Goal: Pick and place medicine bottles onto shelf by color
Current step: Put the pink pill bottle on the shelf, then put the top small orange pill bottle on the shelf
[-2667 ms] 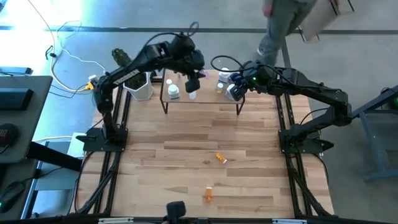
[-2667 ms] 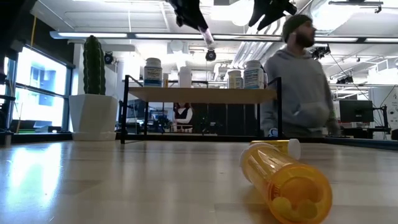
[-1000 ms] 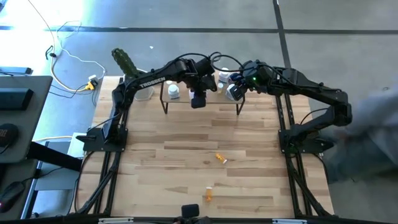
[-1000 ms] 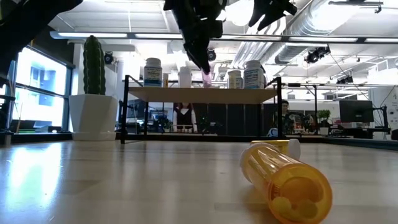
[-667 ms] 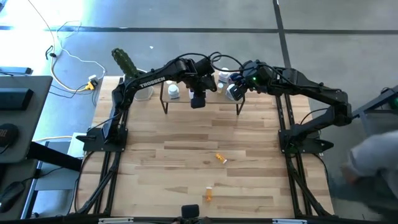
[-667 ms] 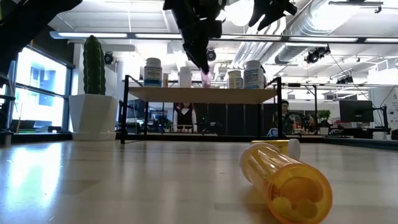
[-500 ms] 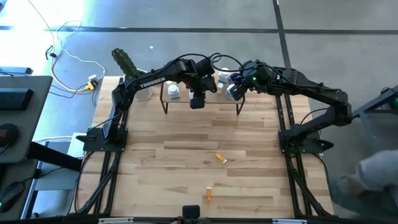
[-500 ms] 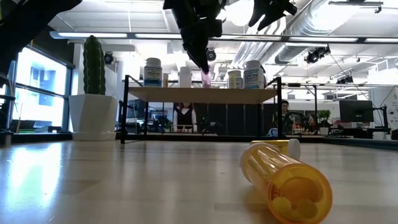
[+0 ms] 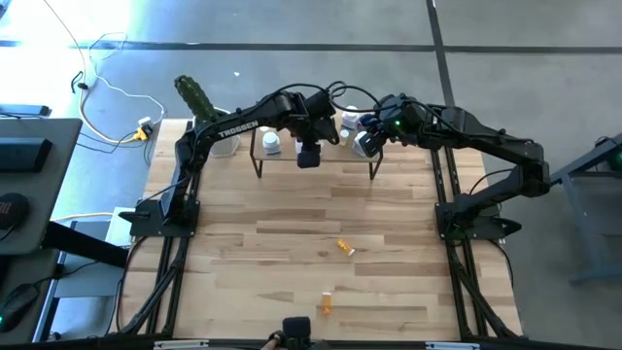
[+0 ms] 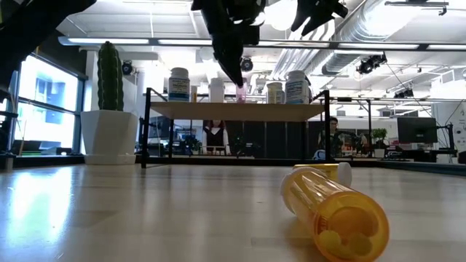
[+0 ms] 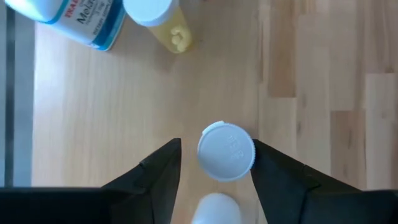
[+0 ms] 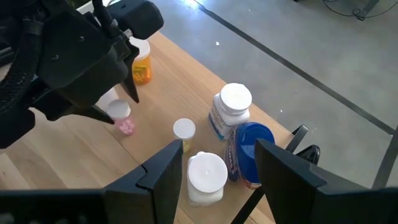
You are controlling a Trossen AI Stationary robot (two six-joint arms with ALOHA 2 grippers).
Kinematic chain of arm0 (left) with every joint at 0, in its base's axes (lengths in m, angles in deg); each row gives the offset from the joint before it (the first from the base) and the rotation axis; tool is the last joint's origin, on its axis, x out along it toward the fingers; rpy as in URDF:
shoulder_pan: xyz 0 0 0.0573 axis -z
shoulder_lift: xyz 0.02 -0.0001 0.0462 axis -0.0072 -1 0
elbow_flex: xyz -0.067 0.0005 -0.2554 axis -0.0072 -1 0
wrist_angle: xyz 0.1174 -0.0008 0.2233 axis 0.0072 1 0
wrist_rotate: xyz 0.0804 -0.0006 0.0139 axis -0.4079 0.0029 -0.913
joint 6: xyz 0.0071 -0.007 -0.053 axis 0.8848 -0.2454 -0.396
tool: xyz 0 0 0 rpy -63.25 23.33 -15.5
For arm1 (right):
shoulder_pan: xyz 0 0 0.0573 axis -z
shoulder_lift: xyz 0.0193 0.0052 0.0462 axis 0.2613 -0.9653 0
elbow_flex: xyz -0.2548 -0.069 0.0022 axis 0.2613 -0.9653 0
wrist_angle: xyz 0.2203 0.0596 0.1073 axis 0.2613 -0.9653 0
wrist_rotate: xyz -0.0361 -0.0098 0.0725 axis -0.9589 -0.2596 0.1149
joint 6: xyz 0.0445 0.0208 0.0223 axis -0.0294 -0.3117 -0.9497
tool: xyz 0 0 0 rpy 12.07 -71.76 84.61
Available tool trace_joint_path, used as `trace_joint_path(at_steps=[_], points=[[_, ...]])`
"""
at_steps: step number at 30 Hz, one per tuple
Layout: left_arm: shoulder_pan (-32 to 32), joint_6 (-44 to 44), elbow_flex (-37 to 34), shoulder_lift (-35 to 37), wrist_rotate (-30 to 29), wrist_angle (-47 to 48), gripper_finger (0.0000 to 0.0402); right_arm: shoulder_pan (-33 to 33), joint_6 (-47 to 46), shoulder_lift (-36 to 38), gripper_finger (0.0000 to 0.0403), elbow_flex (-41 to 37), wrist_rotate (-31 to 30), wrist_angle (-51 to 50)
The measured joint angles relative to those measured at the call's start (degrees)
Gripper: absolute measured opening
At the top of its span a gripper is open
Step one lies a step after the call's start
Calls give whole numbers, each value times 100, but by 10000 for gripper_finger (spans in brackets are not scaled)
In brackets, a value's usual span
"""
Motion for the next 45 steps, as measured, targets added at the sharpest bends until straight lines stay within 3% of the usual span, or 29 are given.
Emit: trace_joint_path(at_steps=[45], points=[[81,334,129,267,-208,70,184,0,-144,0,190,0,6,0]])
